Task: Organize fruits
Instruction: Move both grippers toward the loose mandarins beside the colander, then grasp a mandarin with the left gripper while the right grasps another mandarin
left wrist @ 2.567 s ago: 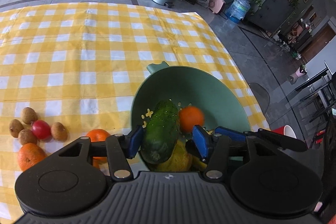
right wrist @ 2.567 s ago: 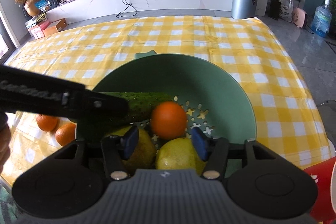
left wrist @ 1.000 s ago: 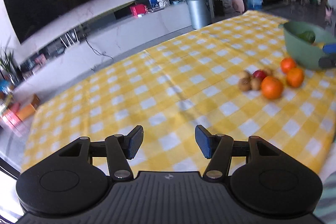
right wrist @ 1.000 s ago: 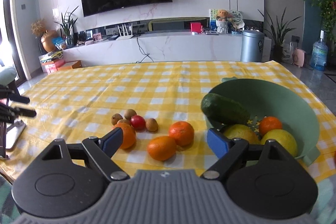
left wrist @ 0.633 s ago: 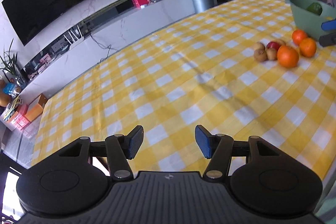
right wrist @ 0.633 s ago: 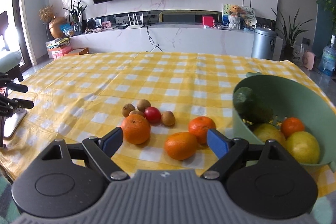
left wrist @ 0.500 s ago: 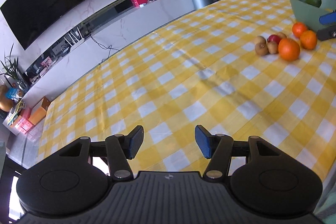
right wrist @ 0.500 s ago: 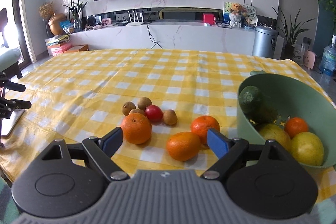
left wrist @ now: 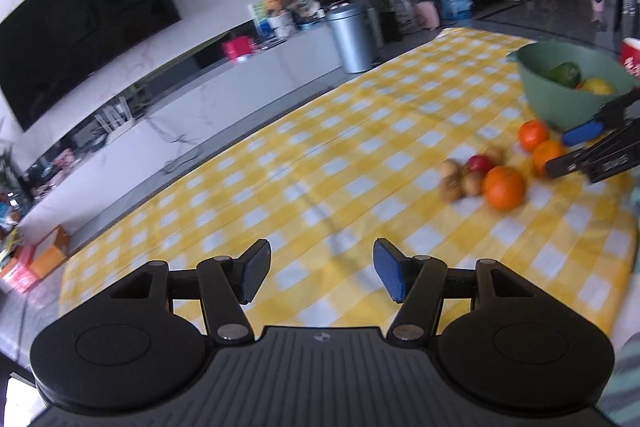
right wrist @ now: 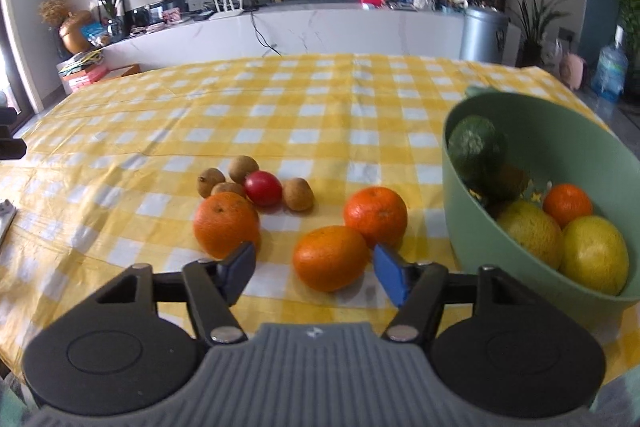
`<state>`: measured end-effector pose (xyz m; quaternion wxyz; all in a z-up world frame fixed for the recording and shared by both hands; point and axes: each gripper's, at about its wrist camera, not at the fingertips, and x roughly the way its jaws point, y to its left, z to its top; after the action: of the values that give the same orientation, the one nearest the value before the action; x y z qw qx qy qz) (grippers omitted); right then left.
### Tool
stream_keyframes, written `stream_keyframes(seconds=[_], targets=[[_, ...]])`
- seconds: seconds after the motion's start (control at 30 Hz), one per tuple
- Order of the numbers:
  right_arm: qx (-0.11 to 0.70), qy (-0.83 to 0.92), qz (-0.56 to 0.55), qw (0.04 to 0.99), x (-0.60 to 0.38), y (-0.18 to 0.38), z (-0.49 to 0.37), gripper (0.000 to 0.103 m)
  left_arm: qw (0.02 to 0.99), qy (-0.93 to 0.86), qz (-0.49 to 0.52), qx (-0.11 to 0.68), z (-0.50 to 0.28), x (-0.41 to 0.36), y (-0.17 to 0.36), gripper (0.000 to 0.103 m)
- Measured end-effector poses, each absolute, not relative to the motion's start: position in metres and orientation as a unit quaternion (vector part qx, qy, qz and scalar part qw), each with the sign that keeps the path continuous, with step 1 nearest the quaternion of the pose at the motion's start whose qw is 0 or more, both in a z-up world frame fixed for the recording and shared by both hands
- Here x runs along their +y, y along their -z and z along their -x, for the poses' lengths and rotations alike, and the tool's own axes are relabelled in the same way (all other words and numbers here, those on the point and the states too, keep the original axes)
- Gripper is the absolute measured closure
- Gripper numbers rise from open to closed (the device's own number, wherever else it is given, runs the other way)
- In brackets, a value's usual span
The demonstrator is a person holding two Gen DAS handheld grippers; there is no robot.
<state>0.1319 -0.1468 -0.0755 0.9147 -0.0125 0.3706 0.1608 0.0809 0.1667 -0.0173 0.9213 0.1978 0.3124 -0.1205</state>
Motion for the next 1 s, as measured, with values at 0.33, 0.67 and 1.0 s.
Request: stream_keyframes(seconds=[0.33, 0.67, 1.0], targets=[[0.395, -0.153, -0.004, 0.906, -0.148, 0.086, -0.147, 0.054, 0.898, 0.203, -0.179, 0.346, -0.099, 0.113, 0.028, 0.033], [0.400, -0.151, -0.027, 0.904, -0.158, 0.085, -0.147, 0.060, 0.870, 0.264, -0.184, 0.374, -0.118, 0.060, 0.049, 0.031], [0.404, -0.152, -0.066, 0.900, -0.171, 0.084, -0.148, 0.060, 0.860, 0.252, -0.181, 0.405, -0.141, 0.028, 0.079, 0.031]])
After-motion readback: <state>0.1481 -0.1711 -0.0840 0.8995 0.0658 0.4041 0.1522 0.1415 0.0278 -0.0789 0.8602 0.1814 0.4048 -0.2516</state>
